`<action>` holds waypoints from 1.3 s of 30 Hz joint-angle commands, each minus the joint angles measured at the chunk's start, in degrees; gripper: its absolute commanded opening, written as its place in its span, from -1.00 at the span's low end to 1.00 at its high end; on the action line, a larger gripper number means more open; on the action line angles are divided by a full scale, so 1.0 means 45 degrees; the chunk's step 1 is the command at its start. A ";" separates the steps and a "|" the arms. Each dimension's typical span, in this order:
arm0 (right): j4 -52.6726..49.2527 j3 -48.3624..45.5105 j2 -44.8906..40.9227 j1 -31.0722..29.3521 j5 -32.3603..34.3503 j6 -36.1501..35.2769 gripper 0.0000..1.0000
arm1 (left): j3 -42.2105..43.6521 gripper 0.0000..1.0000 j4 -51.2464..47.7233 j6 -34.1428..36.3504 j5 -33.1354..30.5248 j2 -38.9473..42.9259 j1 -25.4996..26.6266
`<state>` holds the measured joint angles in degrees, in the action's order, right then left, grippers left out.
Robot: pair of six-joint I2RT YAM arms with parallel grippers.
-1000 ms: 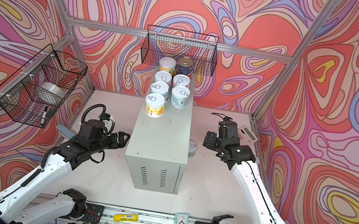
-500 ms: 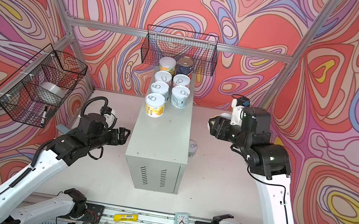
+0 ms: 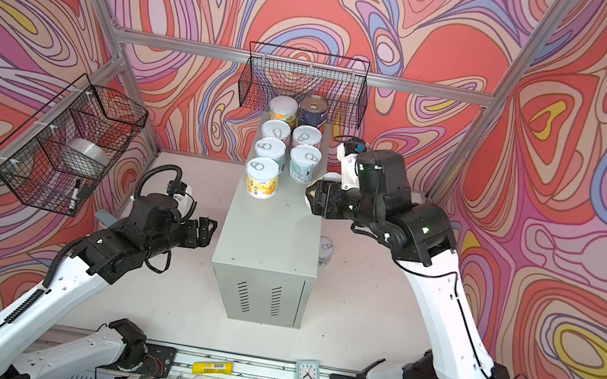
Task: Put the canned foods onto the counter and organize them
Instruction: 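Carry the yellow-labelled can up over the cabinet top with the right gripper, then lower the yellow-labelled can beside the cabinet-top cans and open the right gripper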
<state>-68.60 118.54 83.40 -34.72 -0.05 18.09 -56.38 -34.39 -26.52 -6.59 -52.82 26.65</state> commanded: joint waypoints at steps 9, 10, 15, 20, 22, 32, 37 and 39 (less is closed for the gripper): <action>-0.0476 0.2007 0.1763 -0.1381 0.2209 -0.0626 -1.00 | -0.0208 0.70 -0.0404 0.0336 -0.0411 0.0389 0.0070; -0.0497 0.2116 0.1898 -0.1391 0.2265 -0.0657 -1.00 | -0.0183 0.70 -0.0393 0.0346 -0.0411 0.0391 0.0054; -0.0830 0.2605 0.2528 -0.1442 0.2301 -0.0777 -1.00 | 0.0006 0.70 -0.0195 0.0315 -0.0352 0.0376 0.0055; -0.1002 0.2705 0.2867 -0.1483 0.2510 -0.0867 -0.67 | 0.0141 0.70 -0.0058 0.0319 -0.0352 0.0350 0.0060; -0.1074 0.2743 0.2986 -0.1532 0.2575 -0.0872 -0.19 | 0.0203 0.71 -0.0017 0.0313 -0.0371 0.0350 0.0072; -0.0635 0.2474 0.3001 -0.1598 0.2207 -0.0737 0.87 | 0.0324 0.71 0.0247 0.0289 -0.0181 0.0160 0.0057; -0.0630 0.2798 0.3007 -0.1601 0.2184 -0.0738 0.97 | 0.0227 0.70 0.0289 0.0308 -0.0147 0.0116 0.0072; -0.0635 0.2975 0.2871 -0.1601 0.2339 -0.0775 0.96 | 0.0114 0.71 0.0265 0.0367 -0.0187 0.0126 0.0066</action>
<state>-72.49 129.88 96.55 -41.56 9.85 14.63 -55.40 -34.06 -25.50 -7.51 -52.14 26.70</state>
